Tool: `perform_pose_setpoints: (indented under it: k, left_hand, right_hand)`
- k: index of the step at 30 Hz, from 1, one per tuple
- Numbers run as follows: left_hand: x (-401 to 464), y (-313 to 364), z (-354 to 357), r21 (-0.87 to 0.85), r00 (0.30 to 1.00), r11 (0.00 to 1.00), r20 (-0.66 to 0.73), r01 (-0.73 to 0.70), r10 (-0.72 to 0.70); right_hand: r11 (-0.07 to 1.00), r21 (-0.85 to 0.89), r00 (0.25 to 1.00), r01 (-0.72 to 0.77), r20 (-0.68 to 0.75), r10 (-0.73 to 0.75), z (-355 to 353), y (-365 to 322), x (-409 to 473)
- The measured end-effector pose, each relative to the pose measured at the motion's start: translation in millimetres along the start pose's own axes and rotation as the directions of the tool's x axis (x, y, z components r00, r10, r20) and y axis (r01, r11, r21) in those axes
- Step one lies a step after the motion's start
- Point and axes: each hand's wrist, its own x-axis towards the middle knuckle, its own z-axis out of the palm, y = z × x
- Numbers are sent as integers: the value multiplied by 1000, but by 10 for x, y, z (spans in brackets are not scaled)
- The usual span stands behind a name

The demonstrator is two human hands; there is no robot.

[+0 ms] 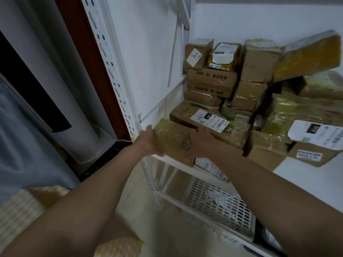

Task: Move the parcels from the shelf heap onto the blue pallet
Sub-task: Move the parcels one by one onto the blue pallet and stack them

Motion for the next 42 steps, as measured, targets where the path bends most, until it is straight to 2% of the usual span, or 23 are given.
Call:
perform_pose_setpoints:
  k: [4, 10, 15, 20, 24, 28, 31, 35, 42]
  left_hand:
    - [222, 39, -18, -50, 998, 999, 67, 19, -16]
    - [273, 68, -69, -33, 999, 999, 38, -22, 23]
    - [121, 137, -426, 25, 991, 999, -122, -43, 46]
    - [-63, 107, -650, 25, 967, 991, -218, -129, 131]
    - [-216, 154, -771, 165, 937, 952, -196, -259, 289]
    - [-375, 481, -836, 385, 839, 776, -8, -500, 544]
    - [-570, 852, -742, 364, 767, 707, 33, -606, 641]
    - [-830, 1420, -364, 381, 707, 644, 37, -663, 706]
    - [-1314, 2282, 647, 331, 629, 554, 189, -764, 754]
  right_hand:
    - [997, -78, 999, -10, 32, 12, 28, -1, 206]
    - [997, 67, 998, 45, 29, -47, -92, -42, 302]
    - [976, 203, 996, 83, 7, -87, -398, -133, 267]
    - [968, 204, 983, 146, -143, -118, -651, -209, 33]
    - [964, 201, 974, 176, -180, -141, -865, -164, -328]
    - [969, 218, 972, 119, -223, -69, -1013, 14, -776]
    - [975, 219, 975, 44, -224, 7, -1078, 262, -1143]
    - [979, 179, 969, -99, -206, 135, -1059, 737, -1640]
    - [924, 176, 928, -341, -96, 360, -734, 1737, -2563]
